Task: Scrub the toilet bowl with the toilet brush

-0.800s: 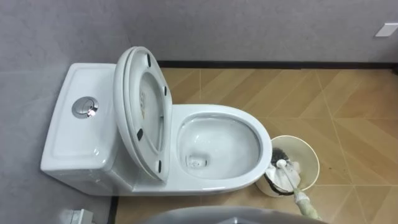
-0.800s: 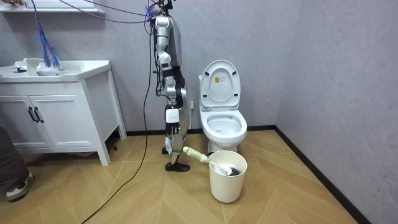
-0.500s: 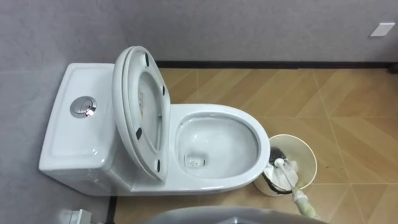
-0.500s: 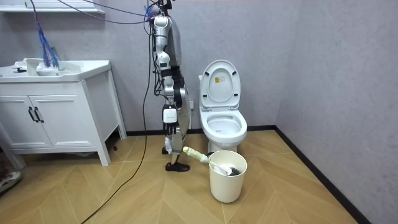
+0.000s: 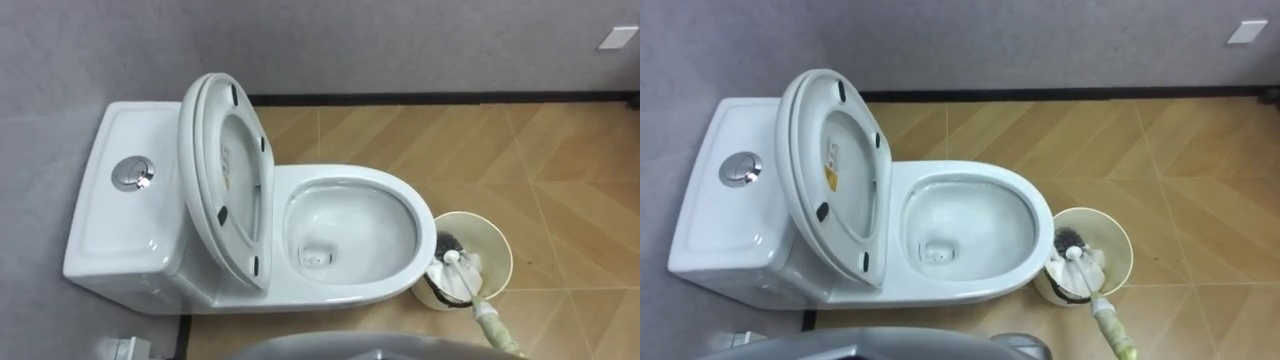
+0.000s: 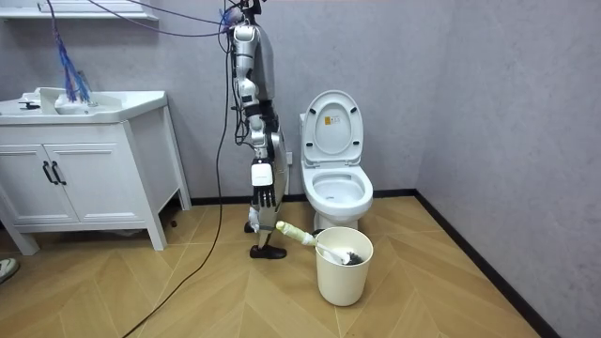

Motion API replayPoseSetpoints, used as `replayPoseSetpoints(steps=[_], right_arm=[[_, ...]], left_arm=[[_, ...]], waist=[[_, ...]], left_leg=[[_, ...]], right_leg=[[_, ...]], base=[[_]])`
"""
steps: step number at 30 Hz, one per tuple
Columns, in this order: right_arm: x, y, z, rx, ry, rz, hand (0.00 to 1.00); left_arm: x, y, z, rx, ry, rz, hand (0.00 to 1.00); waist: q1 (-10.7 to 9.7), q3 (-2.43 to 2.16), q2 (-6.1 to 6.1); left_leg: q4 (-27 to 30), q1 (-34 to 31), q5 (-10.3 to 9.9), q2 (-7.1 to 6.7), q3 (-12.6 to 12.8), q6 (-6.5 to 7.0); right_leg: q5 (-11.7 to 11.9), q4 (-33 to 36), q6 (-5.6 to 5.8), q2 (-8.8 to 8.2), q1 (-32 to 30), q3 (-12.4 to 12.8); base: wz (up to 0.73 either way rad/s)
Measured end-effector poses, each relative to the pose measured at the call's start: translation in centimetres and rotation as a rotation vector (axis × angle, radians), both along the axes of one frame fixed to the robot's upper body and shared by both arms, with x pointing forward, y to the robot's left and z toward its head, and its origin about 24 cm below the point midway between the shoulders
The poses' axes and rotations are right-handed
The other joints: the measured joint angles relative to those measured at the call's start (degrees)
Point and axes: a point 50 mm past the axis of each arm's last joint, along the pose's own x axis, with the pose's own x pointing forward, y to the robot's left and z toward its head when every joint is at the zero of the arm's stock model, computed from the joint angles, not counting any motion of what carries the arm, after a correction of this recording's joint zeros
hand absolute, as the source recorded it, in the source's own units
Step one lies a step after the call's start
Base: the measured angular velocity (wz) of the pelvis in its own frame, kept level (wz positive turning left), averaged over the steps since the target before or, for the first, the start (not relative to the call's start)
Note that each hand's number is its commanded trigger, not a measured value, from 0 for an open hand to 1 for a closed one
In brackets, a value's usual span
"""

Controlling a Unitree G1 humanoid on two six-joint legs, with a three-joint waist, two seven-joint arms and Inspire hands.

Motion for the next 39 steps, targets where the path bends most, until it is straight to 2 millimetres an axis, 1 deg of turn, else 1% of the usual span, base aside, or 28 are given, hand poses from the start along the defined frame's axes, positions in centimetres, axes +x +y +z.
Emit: replayPoseSetpoints(steps=[2,7,11,12,15,18,19,20,22,23,25,26,28,29,31,32,33,34,35,36,37,38,39], right_arm=[[0.7,-0.2,0.2,-0.025,-0.053,-0.055,0.00],[3.8,-0.8,1.1,-0.111,-0.253,-0.115,0.00],[5.9,-1.2,1.9,-0.166,-0.353,-0.109,0.00],[6.6,-1.2,2.1,-0.184,-0.381,-0.109,0.00],[8.1,-1.3,2.6,-0.224,-0.435,-0.113,0.00],[9.7,-1.2,3.1,-0.254,-0.492,-0.086,0.00],[10.3,-1.1,3.3,-0.258,-0.514,-0.070,0.00],[10.6,-1.0,3.4,-0.259,-0.526,-0.067,0.00],[11.6,-0.9,3.7,-0.274,-0.562,-0.059,0.00],[11.8,-0.8,3.8,-0.277,-0.568,-0.056,0.00],[12.5,-0.4,3.9,-0.275,-0.583,-0.030,0.00],[12.7,-0.3,3.9,-0.273,-0.586,-0.022,0.00],[13.1,0.0,3.9,-0.273,-0.593,0.014,0.00],[13.3,0.0,3.9,-0.272,-0.592,0.019,0.00],[14.2,0.3,3.8,-0.268,-0.585,0.037,0.00],[14.5,0.3,3.9,-0.267,-0.585,0.040,0.00],[15.0,0.4,4.0,-0.267,-0.590,0.048,0.00],[15.4,0.5,4.1,-0.271,-0.591,0.053,0.00],[16.0,0.4,4.3,-0.279,-0.593,0.054,0.00],[16.7,0.3,4.6,-0.290,-0.603,0.052,0.00],[17.6,0.3,4.9,-0.298,-0.614,0.057,0.00],[18.1,0.3,5.1,-0.298,-0.620,0.058,0.00],[19.2,0.4,5.6,-0.302,-0.635,0.065,0.00]], left_arm=[[0.1,0.1,0.0,0.011,-0.016,-0.004,0.00],[0.6,0.0,0.1,0.017,-0.068,-0.018,0.00],[0.8,-0.1,0.1,0.012,-0.100,-0.026,0.00],[0.9,-0.1,0.1,0.016,-0.110,-0.019,0.00],[1.2,-0.1,0.2,0.029,-0.146,-0.006,0.00],[1.7,-0.1,0.3,0.037,-0.183,0.004,0.00],[1.9,0.0,0.3,0.043,-0.203,0.003,0.00],[2.1,-0.1,0.3,0.043,-0.214,0.001,0.00],[3.3,-0.1,0.5,0.037,-0.260,-0.001,0.00],[3.7,-0.2,0.5,0.036,-0.274,0.005,0.00],[5.3,-0.2,0.8,0.032,-0.332,0.016,0.00],[5.6,-0.2,0.8,0.027,-0.345,0.025,0.00],[7.0,-0.3,1.1,0.013,-0.408,0.052,0.00],[7.4,-0.3,1.2,0.014,-0.425,0.051,0.00],[9.0,-0.5,1.6,0.005,-0.481,0.055,0.00],[9.3,-0.6,1.7,0.002,-0.492,0.053,0.00],[10.2,-0.7,1.9,-0.007,-0.524,0.054,0.00],[10.7,-0.8,2.0,-0.011,-0.535,0.049,0.00],[11.7,-1.0,2.3,-0.019,-0.553,0.041,0.00],[13.1,-1.4,2.7,-0.028,-0.587,0.015,0.00],[14.3,-1.7,3.1,-0.035,-0.613,-0.012,0.00],[14.9,-1.9,3.3,-0.038,-0.625,-0.031,0.00],[16.1,-2.4,3.8,-0.047,-0.654,-0.060,0.00]], waist=[[0.0,0.03,-0.02],[0.1,0.01,-0.01],[0.3,-0.14,-0.32],[0.3,-0.09,-0.33],[0.2,-0.18,-0.68],[0.5,-0.19,-0.72],[0.5,-0.06,-0.86],[0.5,-0.08,-0.71],[1.3,-0.05,-0.64],[1.6,-0.04,-0.68],[1.9,0.06,-0.92],[1.9,0.14,-0.93],[1.9,0.14,-1.02],[2.0,0.15,-1.02],[2.1,0.25,-0.97],[2.2,0.27,-0.95],[2.7,0.45,-0.76],[2.8,0.61,-0.81],[2.9,0.87,-0.80],[3.3,1.32,-0.72],[3.7,1.89,-0.75],[3.7,1.95,-0.75],[4.1,2.12,-0.81]], left_leg=[[0.1,-0.2,0.0,0.00,0.1,0.00],[0.2,-1.3,0.0,0.06,0.7,0.00],[0.3,-2.4,0.0,0.08,1.2,0.01],[0.3,-2.6,0.0,0.06,1.1,0.01],[0.3,-3.4,0.0,0.05,1.2,0.01],[1.1,-5.1,0.0,0.10,1.1,0.01],[1.3,-5.9,0.0,0.13,1.1,0.01],[1.5,-6.4,0.0,0.15,1.1,0.01],[2.0,-8.5,0.0,0.25,1.0,0.02],[2.1,-9.1,0.0,0.28,0.9,0.03],[2.4,-11.1,0.1,0.30,0.0,0.12],[2.6,-11.5,0.1,0.29,-0.3,0.13],[4.2,-14.2,0.1,0.18,-0.6,0.14],[4.4,-14.7,0.1,0.18,-0.6,0.14],[6.4,-18.1,0.1,0.04,-1.2,0.15],[6.9,-18.8,0.1,0.02,-1.4,0.15],[8.0,-20.7,0.1,0.00,-1.9,0.17],[9.0,-22.0,0.1,0.00,-1.9,0.17],[11.1,-24.7,0.1,-0.01,-2.1,0.17],[12.9,-27.4,0.1,-0.03,-2.3,0.18],[14.3,-30.0,0.1,-0.04,-2.6,0.18],[14.9,-31.5,0.1,-0.06,-2.7,0.19],[16.6,-34.8,0.1,-0.32,-3.5,0.20]], right_leg=[[0.0,-0.2,0.00,-0.02,-0.2,0.0],[0.3,-0.6,-0.04,0.08,-1.3,0.3],[0.8,-0.6,-0.03,0.12,-2.1,0.6],[0.9,-0.5,-0.01,0.10,-2.2,0.6],[1.0,-0.7,0.01,0.08,-2.9,0.6],[1.3,-0.7,-0.08,0.07,-4.3,0.7],[1.4,-0.7,-0.13,0.07,-5.0,0.4],[1.5,-0.7,-0.15,0.04,-5.4,0.2],[2.1,-0.7,-0.26,-0.02,-7.4,-0.2],[2.2,-0.7,-0.29,-0.02,-7.9,-0.4],[2.6,-0.8,-0.34,-0.07,-9.4,-1.0],[2.6,-0.8,-0.33,-0.11,-9.6,-1.2],[2.7,-0.6,-0.33,-0.64,-11.2,-2.5],[2.8,-0.5,-0.34,-0.66,-11.6,-2.6],[2.8,0.9,-0.38,-0.98,-14.4,-2.7],[2.8,1.4,-0.38,-1.04,-15.2,-2.7],[2.8,2.7,-0.38,-1.18,-17.0,-2.8],[2.8,3.5,-0.38,-1.34,-18.1,-2.9],[2.8,4.9,-0.37,-1.73,-20.3,-3.6],[2.8,6.1,-0.38,-2.02,-22.6,-4.0],[2.8,7.5,-0.39,-2.29,-25.1,-4.2],[2.8,8.2,-0.43,-2.44,-26.4,-4.4],[2.5,10.1,-0.79,-2.91,-29.5,-4.9]], base=[[0.00],[-0.03],[-0.07],[0.00],[0.00],[-0.03],[0.00],[0.03],[0.02],[0.06],[0.15],[0.19],[0.21],[0.12],[0.07],[0.08],[0.06],[0.13],[0.18],[0.22],[0.18],[0.21],[0.24]])
